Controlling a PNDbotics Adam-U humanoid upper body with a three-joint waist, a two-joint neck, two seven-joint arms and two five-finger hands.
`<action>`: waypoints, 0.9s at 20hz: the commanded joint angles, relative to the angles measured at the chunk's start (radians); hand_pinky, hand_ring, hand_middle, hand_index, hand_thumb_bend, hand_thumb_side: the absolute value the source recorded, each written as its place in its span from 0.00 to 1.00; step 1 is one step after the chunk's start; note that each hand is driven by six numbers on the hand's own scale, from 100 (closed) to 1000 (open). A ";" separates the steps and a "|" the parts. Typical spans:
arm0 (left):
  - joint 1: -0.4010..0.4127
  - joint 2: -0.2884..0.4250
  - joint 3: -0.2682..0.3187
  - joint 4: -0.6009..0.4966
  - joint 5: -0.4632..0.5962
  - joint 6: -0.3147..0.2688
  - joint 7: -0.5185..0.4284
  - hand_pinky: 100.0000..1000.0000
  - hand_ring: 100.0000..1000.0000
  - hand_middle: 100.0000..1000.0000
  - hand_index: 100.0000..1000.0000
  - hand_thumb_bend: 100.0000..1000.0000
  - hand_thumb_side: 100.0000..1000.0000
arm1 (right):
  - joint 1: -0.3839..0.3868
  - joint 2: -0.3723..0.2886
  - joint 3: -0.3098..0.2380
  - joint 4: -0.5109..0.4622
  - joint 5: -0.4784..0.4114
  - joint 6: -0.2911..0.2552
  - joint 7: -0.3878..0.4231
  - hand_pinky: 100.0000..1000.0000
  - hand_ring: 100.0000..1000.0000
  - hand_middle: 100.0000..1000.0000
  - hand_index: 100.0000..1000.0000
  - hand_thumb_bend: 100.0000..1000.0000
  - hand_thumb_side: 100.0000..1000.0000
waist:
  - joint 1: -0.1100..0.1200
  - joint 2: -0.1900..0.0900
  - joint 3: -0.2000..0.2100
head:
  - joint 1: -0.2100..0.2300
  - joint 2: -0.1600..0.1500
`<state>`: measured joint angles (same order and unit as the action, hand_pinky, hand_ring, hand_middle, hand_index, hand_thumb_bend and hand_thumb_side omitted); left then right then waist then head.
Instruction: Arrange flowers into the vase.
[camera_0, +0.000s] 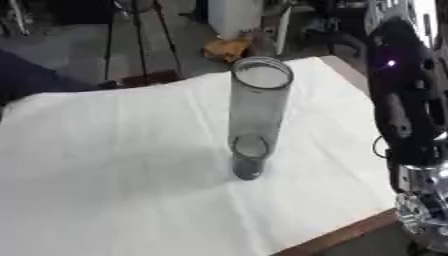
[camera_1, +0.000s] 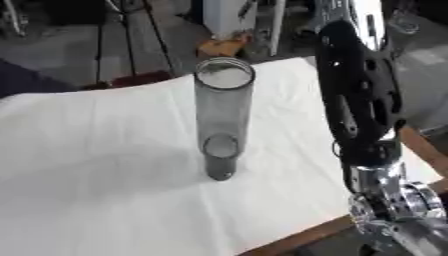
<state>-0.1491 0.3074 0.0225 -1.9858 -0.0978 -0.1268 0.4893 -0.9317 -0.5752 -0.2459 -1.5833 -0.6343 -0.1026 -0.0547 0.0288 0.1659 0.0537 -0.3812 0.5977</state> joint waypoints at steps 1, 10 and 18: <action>-0.005 0.025 0.006 -0.014 0.000 0.002 0.000 0.70 0.63 0.59 0.81 0.47 0.96 | -0.012 -0.032 -0.002 0.003 0.000 0.005 0.018 0.00 0.00 0.00 0.00 0.21 0.00 | -0.006 -0.030 -0.002 | -0.005 0.003; -0.005 0.023 0.007 -0.014 -0.001 0.002 0.002 0.70 0.63 0.59 0.81 0.47 0.97 | -0.003 -0.028 0.005 0.036 0.006 0.013 0.071 0.00 0.00 0.00 0.00 0.21 0.00 | -0.007 -0.026 -0.007 | -0.001 -0.023; -0.007 0.021 0.008 -0.014 -0.003 0.002 0.003 0.70 0.63 0.59 0.81 0.47 0.97 | 0.003 -0.003 0.008 0.041 -0.007 0.032 0.094 0.00 0.00 0.00 0.00 0.21 0.00 | -0.010 -0.024 -0.009 | 0.004 -0.041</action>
<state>-0.1485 0.3074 0.0225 -1.9858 -0.0978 -0.1261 0.4900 -0.9141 -0.5635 -0.2385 -1.5353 -0.6356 -0.0739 0.0347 0.0288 0.1659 0.0449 -0.3794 0.5697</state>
